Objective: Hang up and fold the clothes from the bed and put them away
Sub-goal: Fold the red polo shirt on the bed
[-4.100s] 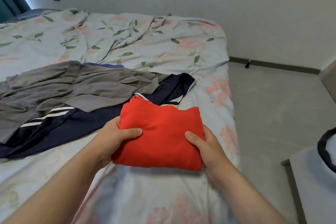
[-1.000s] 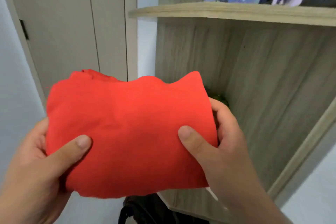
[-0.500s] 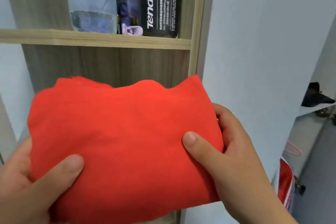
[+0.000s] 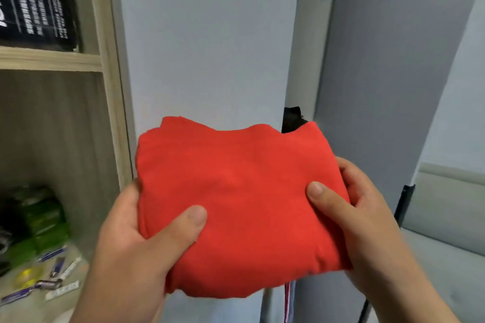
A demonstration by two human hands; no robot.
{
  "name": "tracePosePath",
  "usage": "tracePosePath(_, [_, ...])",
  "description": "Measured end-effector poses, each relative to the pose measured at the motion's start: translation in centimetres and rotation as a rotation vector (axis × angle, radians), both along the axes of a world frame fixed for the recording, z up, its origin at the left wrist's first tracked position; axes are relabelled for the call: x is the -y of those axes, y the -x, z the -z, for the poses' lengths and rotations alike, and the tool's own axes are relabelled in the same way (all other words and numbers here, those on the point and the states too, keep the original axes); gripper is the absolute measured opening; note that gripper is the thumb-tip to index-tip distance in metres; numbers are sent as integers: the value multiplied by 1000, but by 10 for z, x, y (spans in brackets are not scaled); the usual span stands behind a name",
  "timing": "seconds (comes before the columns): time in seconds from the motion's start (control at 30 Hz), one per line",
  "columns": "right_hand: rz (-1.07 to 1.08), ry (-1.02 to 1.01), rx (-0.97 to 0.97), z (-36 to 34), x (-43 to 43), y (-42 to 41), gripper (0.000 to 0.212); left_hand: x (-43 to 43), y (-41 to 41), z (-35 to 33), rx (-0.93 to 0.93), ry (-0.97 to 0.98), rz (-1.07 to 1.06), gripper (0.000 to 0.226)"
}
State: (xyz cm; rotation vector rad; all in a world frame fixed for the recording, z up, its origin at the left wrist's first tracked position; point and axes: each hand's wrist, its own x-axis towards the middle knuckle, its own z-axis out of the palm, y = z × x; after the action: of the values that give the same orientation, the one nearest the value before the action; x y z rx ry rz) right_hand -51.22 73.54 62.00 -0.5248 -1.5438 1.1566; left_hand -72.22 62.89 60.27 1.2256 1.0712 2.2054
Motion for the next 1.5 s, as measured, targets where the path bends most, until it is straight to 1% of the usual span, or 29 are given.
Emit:
tracePosePath(0.03, [51,-11,-8,4,-5,-7,49,-7,-7,-2,22,23,43,79])
tracePosePath(0.07, [91,-11,-17,6,-8,-13,49,-16,-12,-2,-12,40,102,74])
tracePosePath(0.1, [121,-3,-30,7,-12,-19,49,-28,-17,-3,3,63,125,70])
tracePosePath(0.2, [203,-13,-33,12,-29,-34,50,-58,-23,-1,13,118,172,70])
tracePosePath(0.33, [293,-24,-11,17,-54,-45,44,-94,-36,3,-23,161,152,56])
tracePosePath(0.4, [352,-11,4,19,-71,-50,45,-117,-43,6,-35,186,131,51])
tracePosePath(0.5, [456,-15,21,18,-100,-54,45,-153,-53,11,-35,199,97,34])
tracePosePath(0.53, [482,-16,13,18,-112,-55,44,-166,-55,13,-34,210,82,33])
tracePosePath(0.63, [548,-31,-33,22,-151,-59,46,-206,-67,19,-28,225,46,34])
tracePosePath(0.73, [564,-27,-57,25,-195,-66,47,-246,-84,20,-68,261,-6,35])
tracePosePath(0.77, [563,-29,-62,25,-211,-69,46,-259,-90,18,-67,265,-7,40])
tracePosePath(0.87, [562,-31,-65,23,-259,-80,44,-301,-103,13,-95,280,16,73])
tracePosePath(0.93, [536,-33,-72,23,-292,-87,44,-330,-109,11,-141,293,4,82])
tracePosePath(1.0, [503,-44,-68,23,-322,-92,46,-360,-111,14,-178,268,-26,81])
tracePosePath(1.13, [466,-97,33,27,-361,-98,56,-399,-109,15,-153,297,-55,72])
tracePosePath(1.23, [419,-93,98,28,-394,-96,62,-431,-102,15,-237,289,-85,67])
tracePosePath(1.27, [418,-90,106,30,-403,-94,63,-438,-99,16,-237,299,-97,68])
tracePosePath(1.33, [412,-74,92,32,-414,-87,62,-445,-94,19,-220,285,-122,88])
tracePosePath(1.37, [416,-66,81,33,-417,-84,61,-446,-94,21,-193,278,-140,93])
tracePosePath(1.4, [417,-59,70,33,-419,-81,61,-446,-93,21,-164,282,-160,91])
tracePosePath(1.5, [395,-43,58,26,-419,-74,63,-446,-94,14,-101,303,-224,74])
